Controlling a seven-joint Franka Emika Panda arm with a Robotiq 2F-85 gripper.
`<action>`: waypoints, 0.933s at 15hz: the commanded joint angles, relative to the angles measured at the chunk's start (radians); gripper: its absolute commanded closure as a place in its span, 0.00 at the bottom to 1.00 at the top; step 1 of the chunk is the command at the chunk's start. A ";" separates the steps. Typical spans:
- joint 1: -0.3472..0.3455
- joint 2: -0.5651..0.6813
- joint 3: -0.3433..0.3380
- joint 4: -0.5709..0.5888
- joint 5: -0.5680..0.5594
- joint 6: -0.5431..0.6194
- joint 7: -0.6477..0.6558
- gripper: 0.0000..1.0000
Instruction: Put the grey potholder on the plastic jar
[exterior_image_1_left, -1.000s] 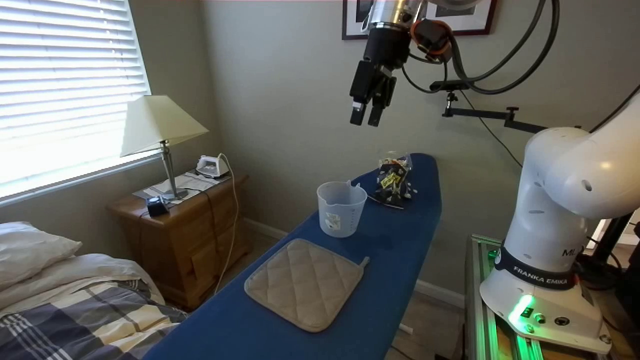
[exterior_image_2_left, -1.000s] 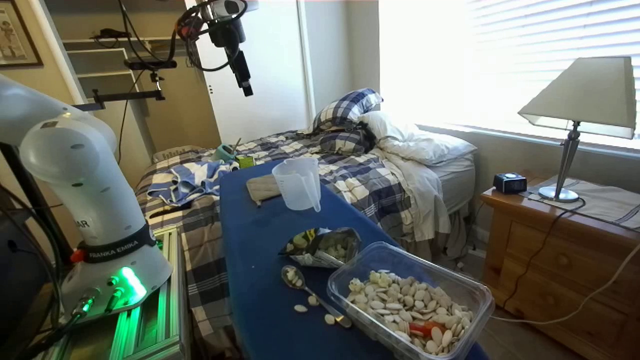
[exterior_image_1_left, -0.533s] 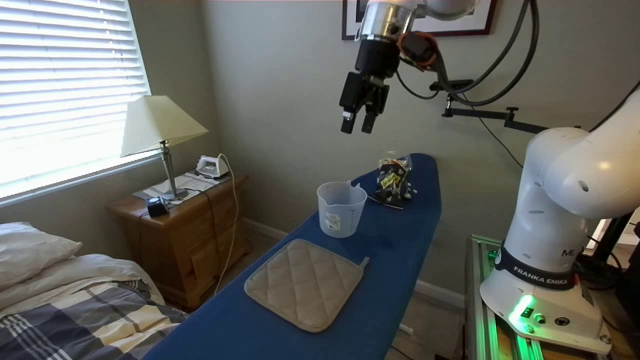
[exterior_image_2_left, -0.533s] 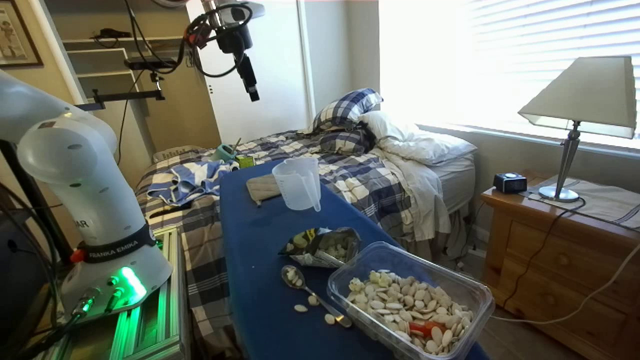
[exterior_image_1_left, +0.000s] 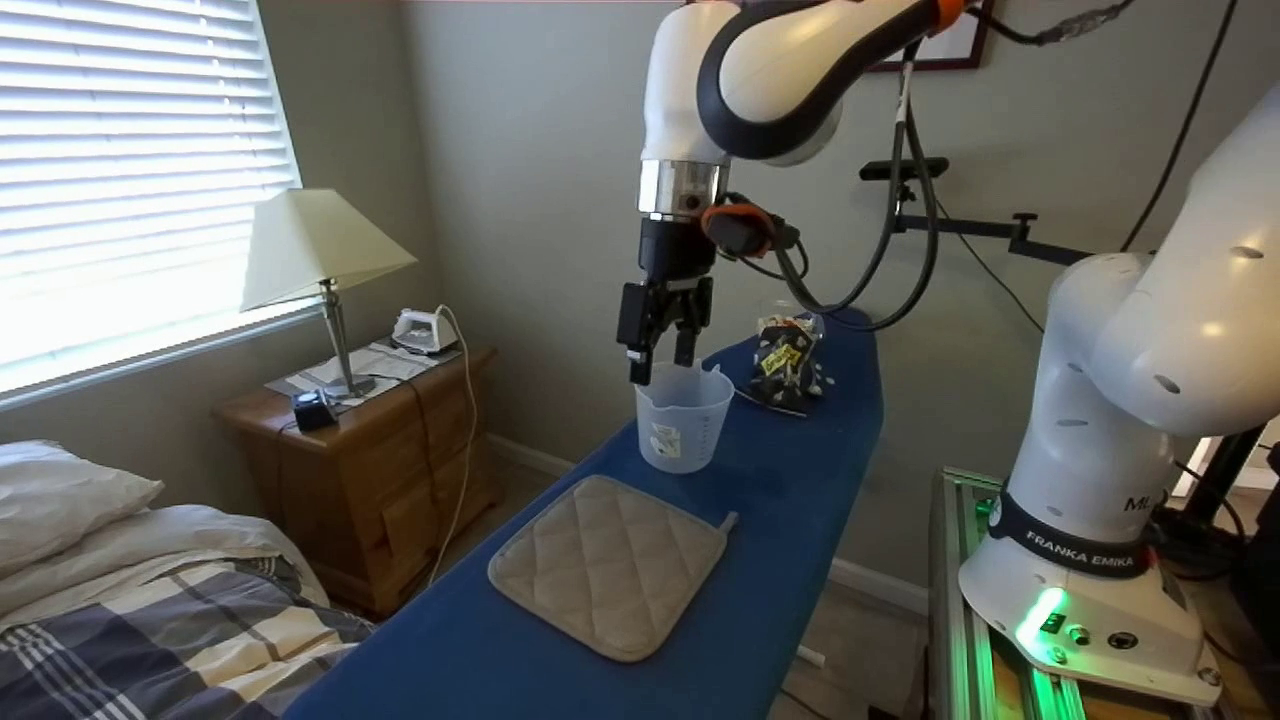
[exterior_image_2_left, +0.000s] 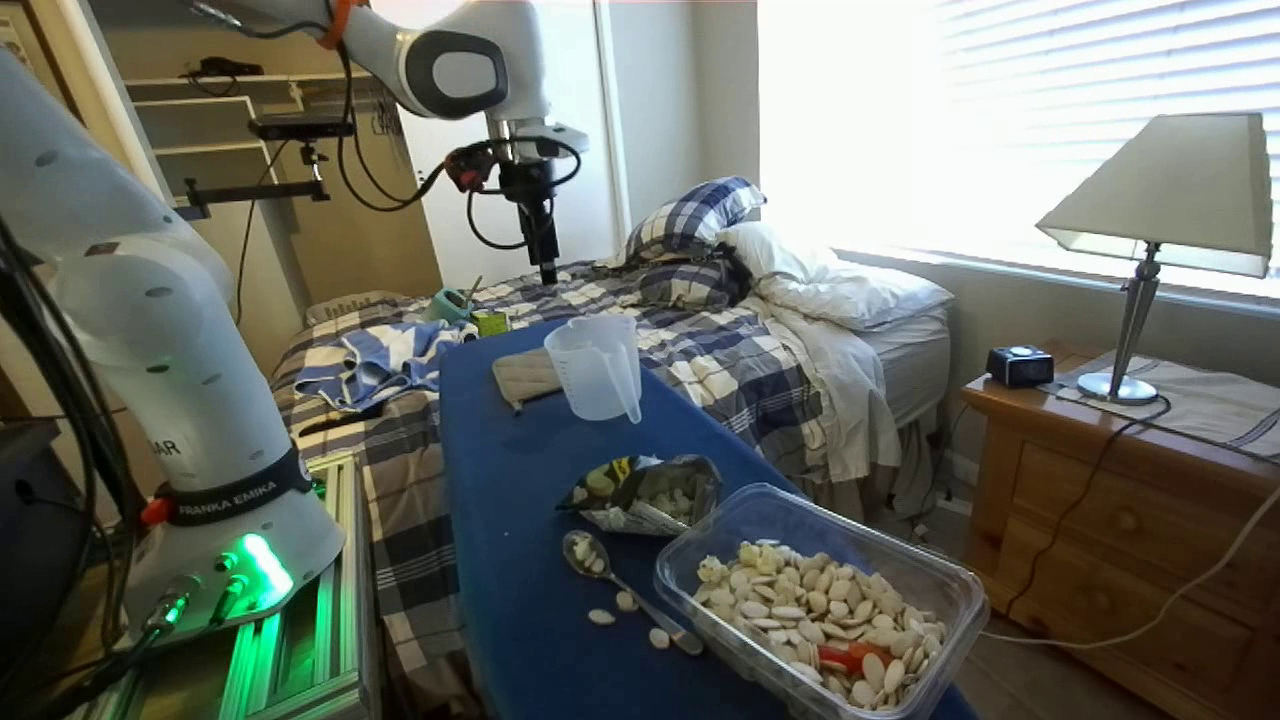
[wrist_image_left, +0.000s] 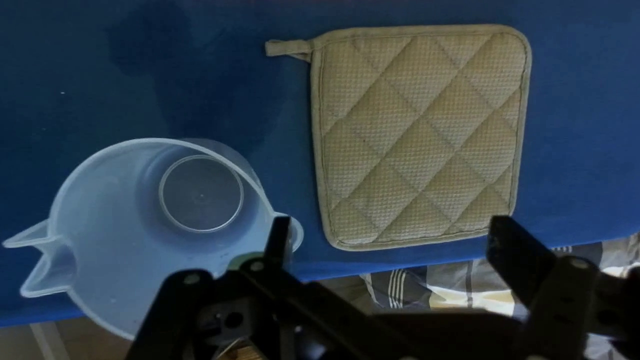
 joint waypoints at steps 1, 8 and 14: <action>0.045 0.152 0.032 0.074 0.029 0.042 0.002 0.00; 0.084 0.370 0.086 0.163 -0.062 0.095 0.023 0.00; 0.089 0.366 0.082 0.149 -0.042 0.103 0.015 0.00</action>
